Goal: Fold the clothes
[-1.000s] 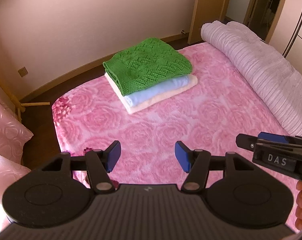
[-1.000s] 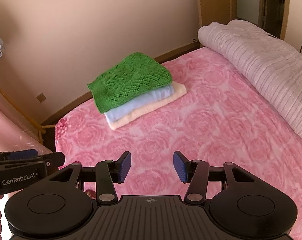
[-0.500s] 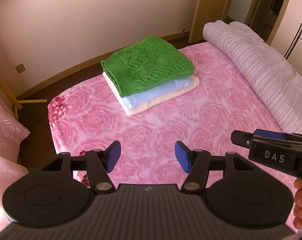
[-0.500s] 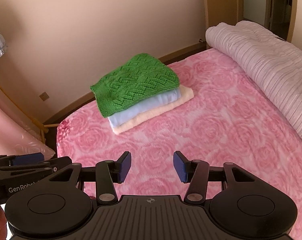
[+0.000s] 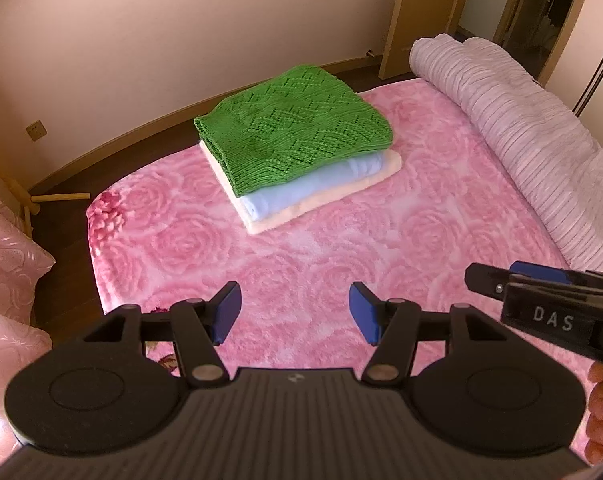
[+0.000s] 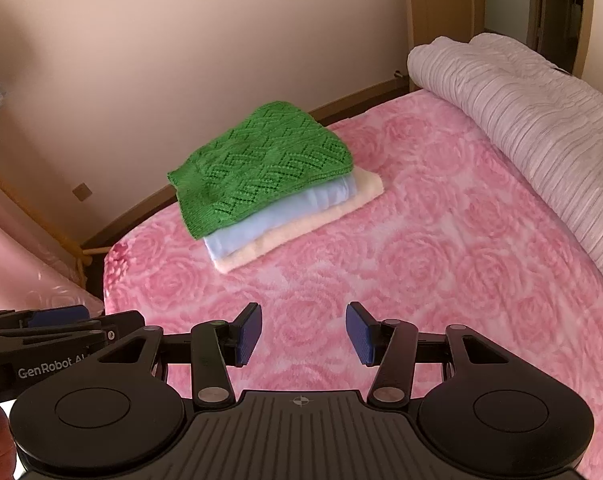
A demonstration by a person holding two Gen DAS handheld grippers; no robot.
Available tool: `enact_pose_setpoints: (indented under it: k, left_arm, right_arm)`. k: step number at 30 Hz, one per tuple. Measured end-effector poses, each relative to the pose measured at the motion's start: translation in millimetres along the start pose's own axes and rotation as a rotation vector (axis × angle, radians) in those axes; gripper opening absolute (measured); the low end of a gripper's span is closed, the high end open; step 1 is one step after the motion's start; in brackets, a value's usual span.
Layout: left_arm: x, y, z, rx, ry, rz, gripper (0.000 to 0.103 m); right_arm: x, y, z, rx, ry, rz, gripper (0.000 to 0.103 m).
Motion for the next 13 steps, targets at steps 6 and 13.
enact_pose_setpoints:
  k: [6,13]
  left_arm:
    - [-3,-3,-5,-0.006,0.003,-0.003,0.056]
    - [-8,5,-6,0.039,-0.007,-0.025,0.056]
  right_arm:
    - [-1,-3,-7,0.005,-0.001,-0.002,0.051]
    - [-11,1,-12,0.017,0.012,-0.006,0.051]
Point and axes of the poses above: each gripper's, at about its wrist camera, not at the fingertips, and y roughly against the way its jaws point, x to its right, z to its underside, the point moved 4 cm from there along -y, roughly the way its jaws point, and after that the axes turned 14 degrees about -x, right-handed, at the moved point
